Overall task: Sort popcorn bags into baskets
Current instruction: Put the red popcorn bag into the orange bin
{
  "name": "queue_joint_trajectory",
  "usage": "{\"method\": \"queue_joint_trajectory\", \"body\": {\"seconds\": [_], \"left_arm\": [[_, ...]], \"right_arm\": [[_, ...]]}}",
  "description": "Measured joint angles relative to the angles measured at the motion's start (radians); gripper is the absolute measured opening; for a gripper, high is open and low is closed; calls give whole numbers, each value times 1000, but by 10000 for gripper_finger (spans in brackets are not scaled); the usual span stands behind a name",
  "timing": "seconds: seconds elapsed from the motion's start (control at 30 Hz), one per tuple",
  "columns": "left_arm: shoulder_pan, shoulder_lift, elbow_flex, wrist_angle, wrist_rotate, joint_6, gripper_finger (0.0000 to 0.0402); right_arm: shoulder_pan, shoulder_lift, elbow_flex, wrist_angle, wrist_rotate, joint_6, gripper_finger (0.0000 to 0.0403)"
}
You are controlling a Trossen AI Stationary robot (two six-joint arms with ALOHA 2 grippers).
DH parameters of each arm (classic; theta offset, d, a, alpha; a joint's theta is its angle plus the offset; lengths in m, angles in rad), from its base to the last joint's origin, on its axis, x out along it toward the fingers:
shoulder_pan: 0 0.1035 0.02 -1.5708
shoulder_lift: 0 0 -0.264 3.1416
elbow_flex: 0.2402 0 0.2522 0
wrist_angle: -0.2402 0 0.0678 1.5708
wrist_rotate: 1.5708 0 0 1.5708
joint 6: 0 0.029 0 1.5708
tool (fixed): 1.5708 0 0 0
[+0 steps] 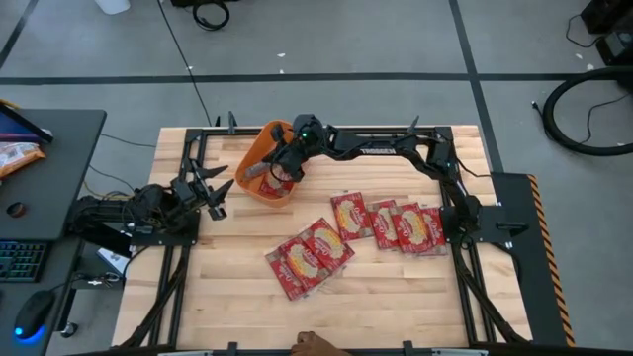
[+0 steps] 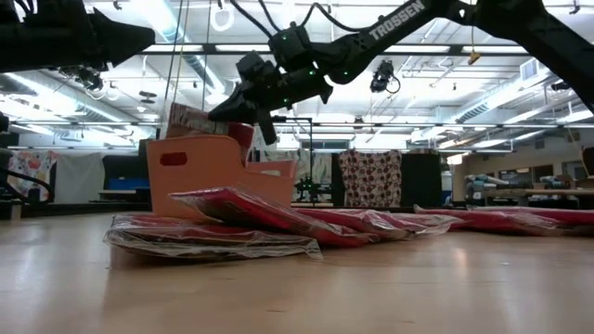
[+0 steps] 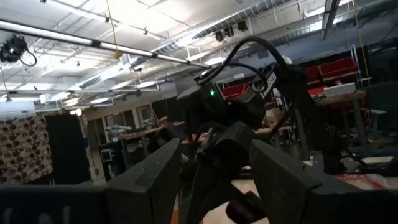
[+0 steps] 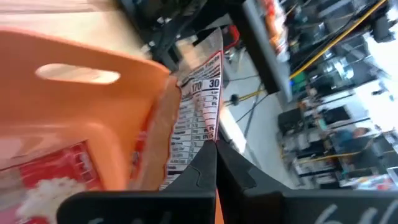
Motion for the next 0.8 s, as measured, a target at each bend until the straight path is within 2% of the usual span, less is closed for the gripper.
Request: {"method": "queue_joint_trajectory", "body": {"seconds": [0.23, 0.43, 0.6, 0.7, 0.8], "left_arm": [[0, 7, 0, -13, -1, -32, 194], [0, 7, 0, -12, -1, -33, 194], [0, 7, 0, -12, -1, -39, 194], [0, 7, 0, -12, -1, -40, 194], [0, 7, 0, -12, -1, -36, 194]], "right_arm": [[-4, 3, 8, -114, 84, 13, 4], [-22, 3, 8, -17, 85, -45, 4], [-60, 3, 8, -28, 65, -89, 5], [-71, 3, 8, -26, 81, -42, 5], [-68, 3, 8, -101, 129, 3, 5]]}}
